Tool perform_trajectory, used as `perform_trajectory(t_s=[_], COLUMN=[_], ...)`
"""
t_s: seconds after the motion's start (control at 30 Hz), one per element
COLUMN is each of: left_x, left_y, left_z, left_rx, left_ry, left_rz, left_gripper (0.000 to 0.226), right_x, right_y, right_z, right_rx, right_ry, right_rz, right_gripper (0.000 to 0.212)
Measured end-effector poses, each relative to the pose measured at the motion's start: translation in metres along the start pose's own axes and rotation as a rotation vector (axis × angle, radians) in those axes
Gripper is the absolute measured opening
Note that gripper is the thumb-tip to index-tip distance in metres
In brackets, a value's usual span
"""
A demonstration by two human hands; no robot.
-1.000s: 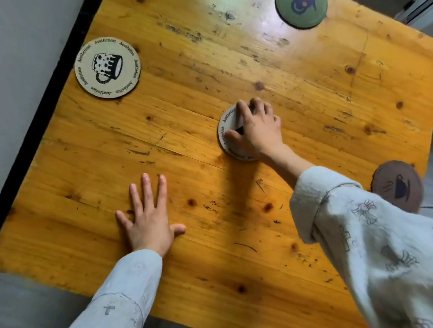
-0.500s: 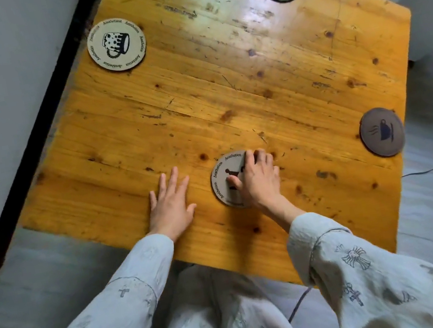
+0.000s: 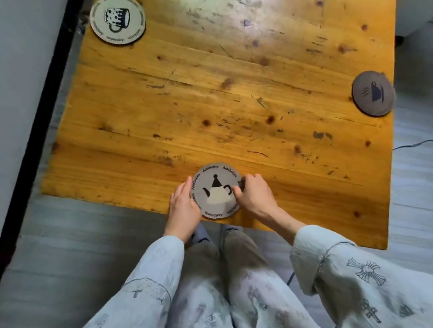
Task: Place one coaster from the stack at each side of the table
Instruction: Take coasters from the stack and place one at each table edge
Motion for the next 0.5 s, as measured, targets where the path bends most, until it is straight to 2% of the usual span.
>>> perform_trajectory(t_s=[0.13,0.27,0.5], left_x=[0.0,-0.007,0.001], left_y=[-0.004,-0.006,0.01], left_z=[0.004,0.004,0.0], left_rx=[0.102,0.2,0.225], left_ry=[-0.129,-0.248,-0.314], left_rz=[-0.042,-0.03,-0.035], left_gripper=[0.054,0.053,0.056], right_x=[0.004,0.0,-0.004], right_y=[0.006,0.008,0.004], right_z=[0.002,0.003,-0.002], right_rx=[0.007,-0.036,-0.129], right_ry=[0.096,0.21,0.389], right_rz=[0.016,0.056,0.043], right_gripper=[0.037,0.04,0.043])
Point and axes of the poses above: each hand's wrist, its own y-axis towards the middle knuckle, its own x-axis out of the back of the hand, z = x × y, the point moved 6 cm from there along y, towards the middle knuckle, and after that the axes turned 9 degrees about y, right-handed, at the moved point
